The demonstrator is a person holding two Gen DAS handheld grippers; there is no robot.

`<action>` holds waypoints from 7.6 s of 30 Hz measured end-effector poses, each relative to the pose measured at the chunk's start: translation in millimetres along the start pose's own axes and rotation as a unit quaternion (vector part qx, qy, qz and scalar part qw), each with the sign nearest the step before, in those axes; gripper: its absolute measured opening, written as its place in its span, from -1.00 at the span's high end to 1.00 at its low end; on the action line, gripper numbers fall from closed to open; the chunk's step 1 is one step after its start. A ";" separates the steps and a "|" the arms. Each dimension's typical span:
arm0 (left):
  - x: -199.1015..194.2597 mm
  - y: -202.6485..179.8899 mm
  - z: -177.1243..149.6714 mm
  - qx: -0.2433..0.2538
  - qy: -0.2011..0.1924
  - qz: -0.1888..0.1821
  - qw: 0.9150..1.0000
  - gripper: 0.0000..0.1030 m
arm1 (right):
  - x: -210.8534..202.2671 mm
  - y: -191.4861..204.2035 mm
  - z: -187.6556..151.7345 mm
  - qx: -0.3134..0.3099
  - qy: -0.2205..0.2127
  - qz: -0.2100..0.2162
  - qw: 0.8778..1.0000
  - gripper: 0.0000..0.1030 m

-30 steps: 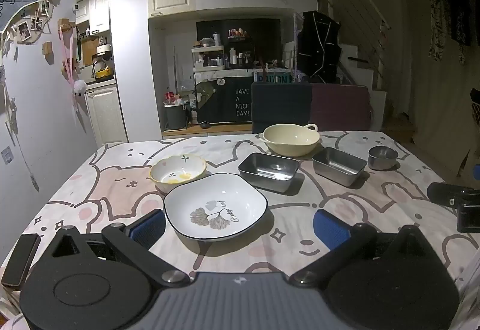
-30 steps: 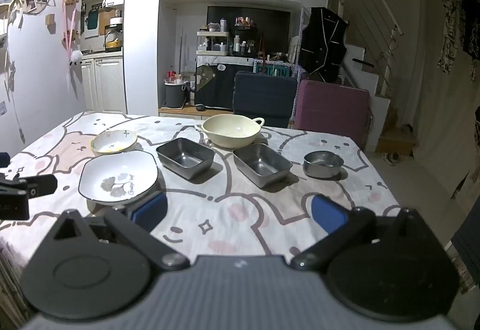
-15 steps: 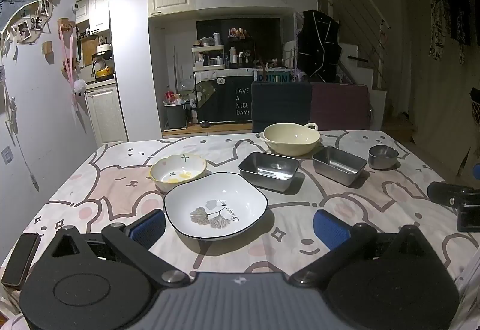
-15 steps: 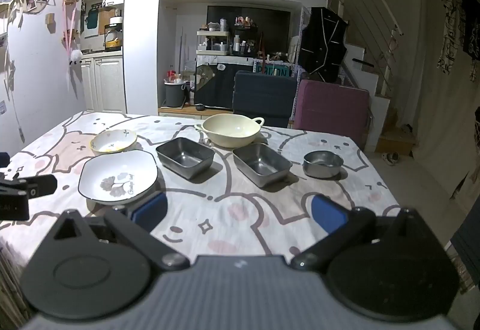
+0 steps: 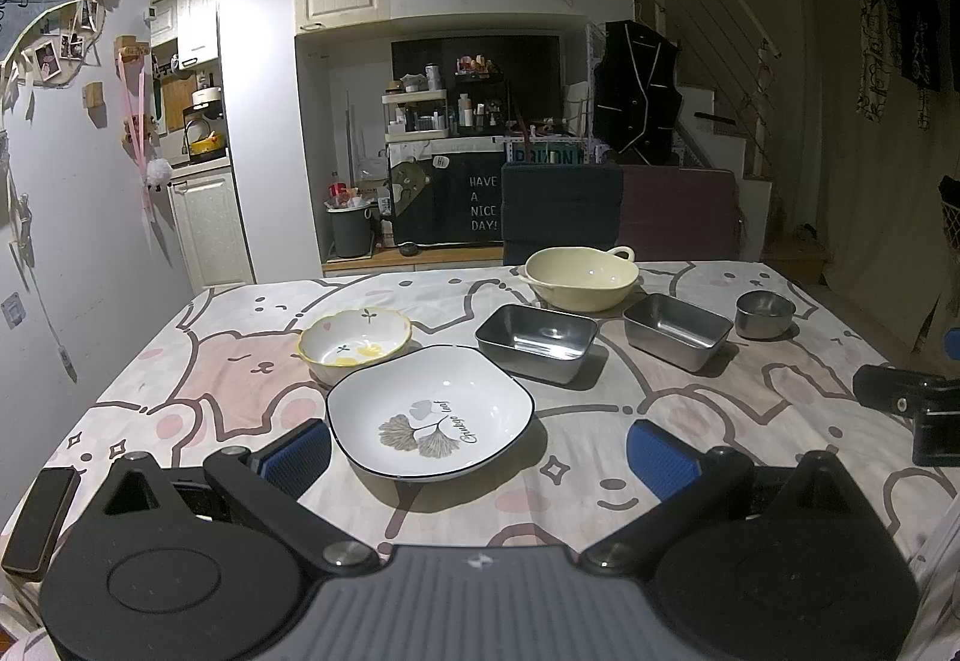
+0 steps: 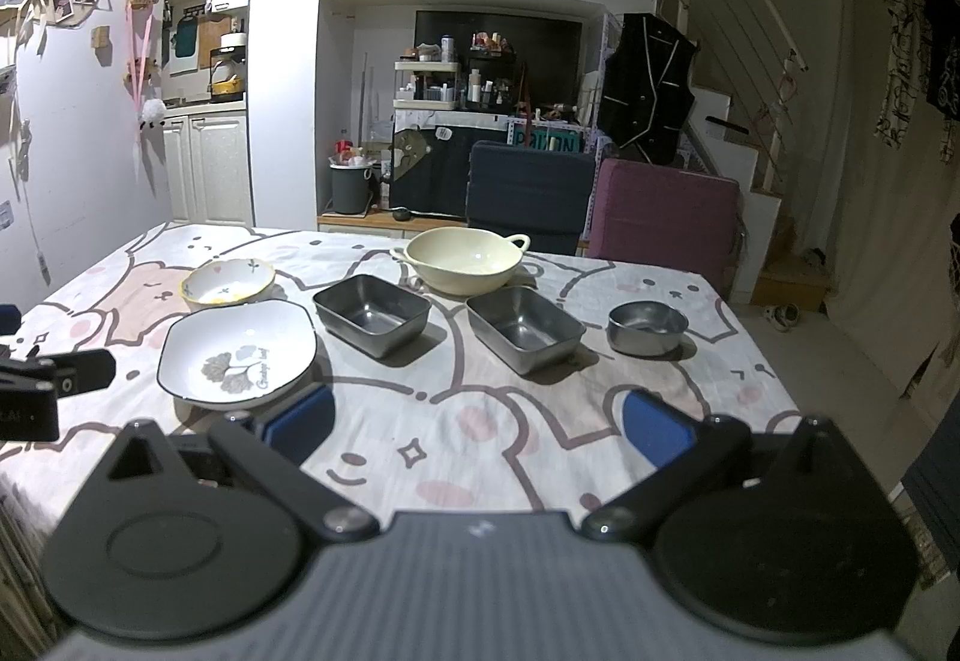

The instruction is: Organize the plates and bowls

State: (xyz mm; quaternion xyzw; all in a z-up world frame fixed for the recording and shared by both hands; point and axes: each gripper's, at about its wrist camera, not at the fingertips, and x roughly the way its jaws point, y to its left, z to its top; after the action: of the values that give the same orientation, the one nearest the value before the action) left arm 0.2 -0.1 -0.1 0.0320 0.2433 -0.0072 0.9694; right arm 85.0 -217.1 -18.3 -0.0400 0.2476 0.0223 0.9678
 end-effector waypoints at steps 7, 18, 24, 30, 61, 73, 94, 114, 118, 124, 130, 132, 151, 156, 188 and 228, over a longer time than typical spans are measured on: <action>-0.1 0.0 0.0 0.000 0.000 0.000 1.000 -1.00 | 0.4 0.1 0.2 0.000 0.000 0.000 1.000 -1.00; 0.0 0.0 0.0 0.000 0.000 0.000 1.000 -1.00 | 0.8 0.2 0.3 0.000 0.001 0.000 1.000 -1.00; -0.1 0.1 0.0 0.000 0.001 0.000 1.000 -1.00 | 1.0 0.4 0.5 0.000 0.001 0.000 1.000 -1.00; -0.1 0.1 0.0 0.000 0.001 0.000 1.000 -1.00 | 1.3 0.5 0.7 0.000 0.001 0.000 1.000 -1.00; 0.0 0.1 0.0 0.000 0.001 0.000 1.000 -1.00 | 1.2 1.0 0.8 -0.003 0.003 0.001 1.000 -1.00; 1.4 0.4 0.1 0.000 0.002 0.005 1.000 -1.00 | 3.3 1.7 -0.5 -0.005 0.007 0.004 1.000 -1.00; 29.9 13.2 41.0 -0.016 0.015 0.034 0.999 -1.00 | 30.6 5.2 35.4 -0.023 -0.012 0.050 0.998 -1.00; 85.8 35.0 80.8 -0.024 0.035 0.092 0.995 -1.00 | 94.8 28.3 93.5 -0.087 -0.017 0.108 0.990 -1.00; 98.6 47.4 86.8 -0.036 0.047 0.104 0.993 -1.00 | 103.2 41.2 101.8 -0.107 -0.015 0.130 0.986 -1.00; 117.2 73.9 95.4 -0.063 0.065 0.110 0.990 -1.00 | 123.0 54.4 103.9 -0.128 0.015 0.145 0.981 -1.00; 140.5 98.7 100.2 -0.089 0.093 0.099 0.987 -1.00 | 151.8 68.6 115.0 -0.143 0.044 0.154 0.977 -1.00; 150.2 107.6 98.7 -0.106 0.109 0.080 0.985 -1.00 | 162.7 74.5 118.5 -0.144 0.056 0.158 0.975 -1.00; 242.0 156.0 51.9 -0.166 0.239 0.042 0.956 -1.00 | 241.9 99.1 89.2 -0.136 0.154 0.203 0.958 -1.00; 253.6 155.6 38.1 -0.184 0.249 -0.022 0.951 -1.00 | 254.5 100.6 79.8 -0.133 0.183 0.224 0.948 -1.00; 283.9 199.0 2.2 -0.314 0.330 -0.061 0.888 0.02 | 311.8 91.9 48.3 -0.011 0.328 0.251 0.911 0.87; 289.9 164.6 16.4 -0.252 0.320 -0.083 0.909 0.68 | 294.2 99.9 44.6 -0.012 0.332 0.230 0.915 0.68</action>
State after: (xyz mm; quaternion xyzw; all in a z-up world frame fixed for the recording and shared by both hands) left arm 268.4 163.6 -112.9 -0.2331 0.5360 -0.0151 0.8113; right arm 357.9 -106.8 -127.5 0.0009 0.5564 0.2327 0.7977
